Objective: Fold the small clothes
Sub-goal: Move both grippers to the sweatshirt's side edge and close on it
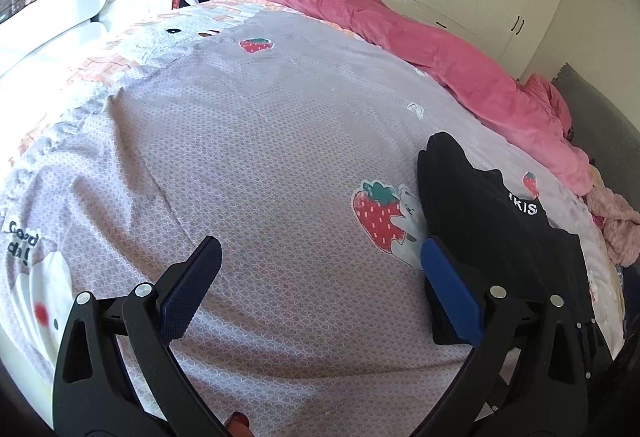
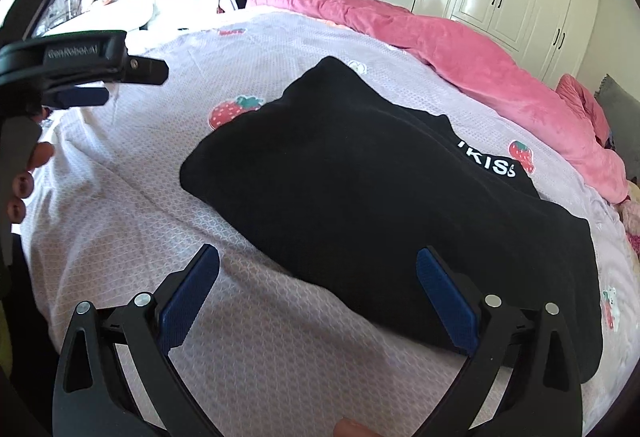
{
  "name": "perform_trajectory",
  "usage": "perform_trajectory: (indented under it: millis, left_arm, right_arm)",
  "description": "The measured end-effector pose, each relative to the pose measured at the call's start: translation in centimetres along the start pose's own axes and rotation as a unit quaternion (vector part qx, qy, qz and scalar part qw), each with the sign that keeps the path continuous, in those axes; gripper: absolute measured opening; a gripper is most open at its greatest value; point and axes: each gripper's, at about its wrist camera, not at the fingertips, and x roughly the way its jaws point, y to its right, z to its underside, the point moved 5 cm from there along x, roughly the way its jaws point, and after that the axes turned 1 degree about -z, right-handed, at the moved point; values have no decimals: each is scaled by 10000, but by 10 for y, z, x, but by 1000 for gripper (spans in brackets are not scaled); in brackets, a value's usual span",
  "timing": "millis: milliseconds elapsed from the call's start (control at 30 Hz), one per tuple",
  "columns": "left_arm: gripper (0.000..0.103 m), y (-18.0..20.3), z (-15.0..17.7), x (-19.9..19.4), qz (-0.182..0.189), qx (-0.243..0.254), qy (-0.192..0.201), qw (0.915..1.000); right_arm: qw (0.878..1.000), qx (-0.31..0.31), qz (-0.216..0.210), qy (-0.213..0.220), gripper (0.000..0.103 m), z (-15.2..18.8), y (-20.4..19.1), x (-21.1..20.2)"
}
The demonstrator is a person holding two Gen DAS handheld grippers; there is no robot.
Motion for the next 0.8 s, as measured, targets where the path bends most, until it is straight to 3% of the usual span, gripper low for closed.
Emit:
perform_trajectory:
  millis: [333,700,800]
  left_arm:
    - [94,11,-20,14,-92,74,11,9999]
    - [93,36,-54,45,6,71,-116,9999]
    - [93,44,-65,54,24,22,-113,9999]
  right_arm:
    - [9997,-132,188,-111,98,-7,-4,27]
    - [9932,-787,805,305,97,-28,-11,32]
    - [9941,-722,709,394,89,-30,-7,29]
